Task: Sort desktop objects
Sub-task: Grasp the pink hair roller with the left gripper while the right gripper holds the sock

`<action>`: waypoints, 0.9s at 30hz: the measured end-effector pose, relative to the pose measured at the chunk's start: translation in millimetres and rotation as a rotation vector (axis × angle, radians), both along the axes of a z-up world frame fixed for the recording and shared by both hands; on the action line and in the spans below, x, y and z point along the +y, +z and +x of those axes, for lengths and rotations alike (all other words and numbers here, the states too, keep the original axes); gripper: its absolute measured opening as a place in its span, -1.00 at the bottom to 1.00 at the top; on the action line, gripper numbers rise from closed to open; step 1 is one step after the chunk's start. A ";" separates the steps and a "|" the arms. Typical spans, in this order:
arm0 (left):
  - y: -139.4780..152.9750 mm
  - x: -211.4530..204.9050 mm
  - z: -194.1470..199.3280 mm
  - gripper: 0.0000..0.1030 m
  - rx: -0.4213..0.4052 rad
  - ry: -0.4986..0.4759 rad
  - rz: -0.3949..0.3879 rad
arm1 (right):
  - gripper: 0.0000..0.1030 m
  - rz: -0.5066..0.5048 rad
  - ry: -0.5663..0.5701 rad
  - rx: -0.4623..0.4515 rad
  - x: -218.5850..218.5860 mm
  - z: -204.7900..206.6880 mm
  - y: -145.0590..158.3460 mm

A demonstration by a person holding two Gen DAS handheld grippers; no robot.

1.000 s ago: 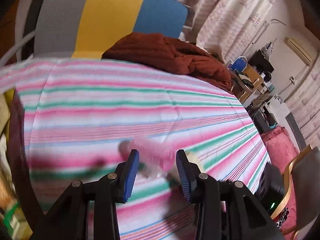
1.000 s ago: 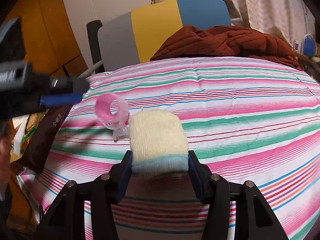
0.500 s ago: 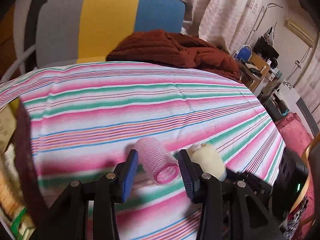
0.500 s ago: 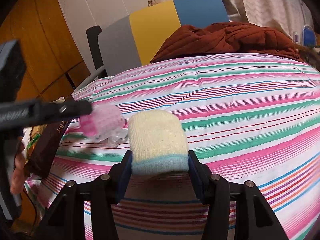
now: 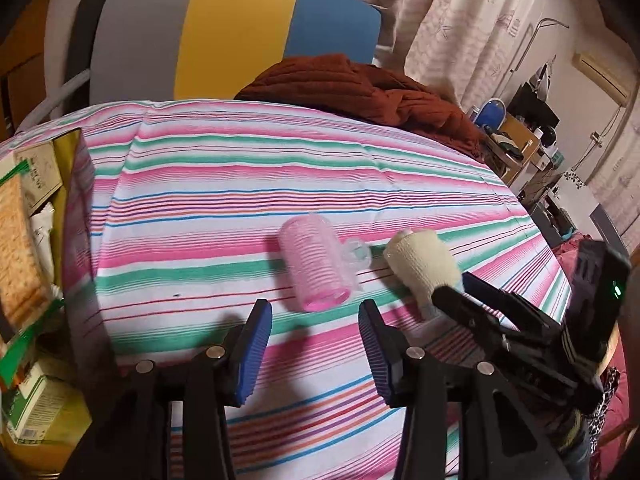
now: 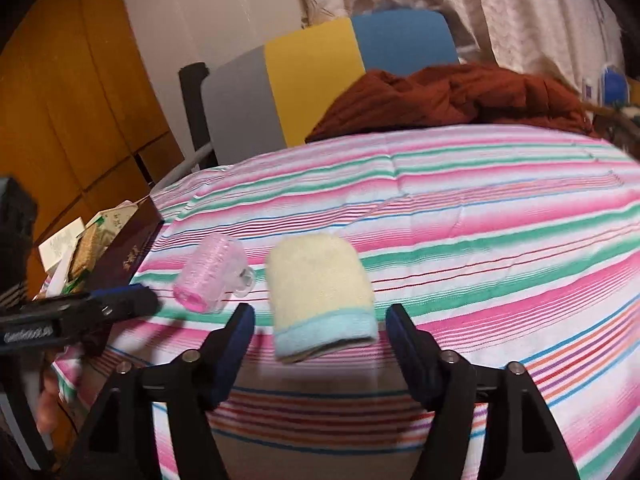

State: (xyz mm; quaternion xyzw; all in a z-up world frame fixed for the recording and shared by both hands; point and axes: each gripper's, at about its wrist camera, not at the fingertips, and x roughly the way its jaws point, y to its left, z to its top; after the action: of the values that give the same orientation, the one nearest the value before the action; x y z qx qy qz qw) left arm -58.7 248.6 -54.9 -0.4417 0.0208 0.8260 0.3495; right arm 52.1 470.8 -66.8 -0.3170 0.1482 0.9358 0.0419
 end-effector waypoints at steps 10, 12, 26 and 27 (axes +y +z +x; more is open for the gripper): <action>-16.2 30.6 -13.8 -0.09 0.019 -0.005 -0.087 | 0.54 0.116 0.056 -0.051 -6.4 -14.0 8.6; -18.5 31.7 -15.3 -0.08 0.019 -0.009 -0.090 | 0.54 0.132 0.066 -0.073 -5.8 -21.2 7.0; -20.7 38.8 -28.2 -0.08 0.040 -0.018 -0.089 | 0.32 0.086 0.051 -0.127 6.3 -36.1 -7.4; -21.6 39.4 -30.0 -0.08 0.034 -0.021 -0.087 | 0.32 0.080 0.051 -0.125 6.6 -36.3 -7.6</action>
State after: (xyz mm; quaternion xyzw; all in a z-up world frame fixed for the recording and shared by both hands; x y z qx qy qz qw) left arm -88.6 288.0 -76.6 -0.4420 0.0671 0.8281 0.3383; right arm 15.8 477.5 -74.4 -0.3767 0.0996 0.9201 0.0400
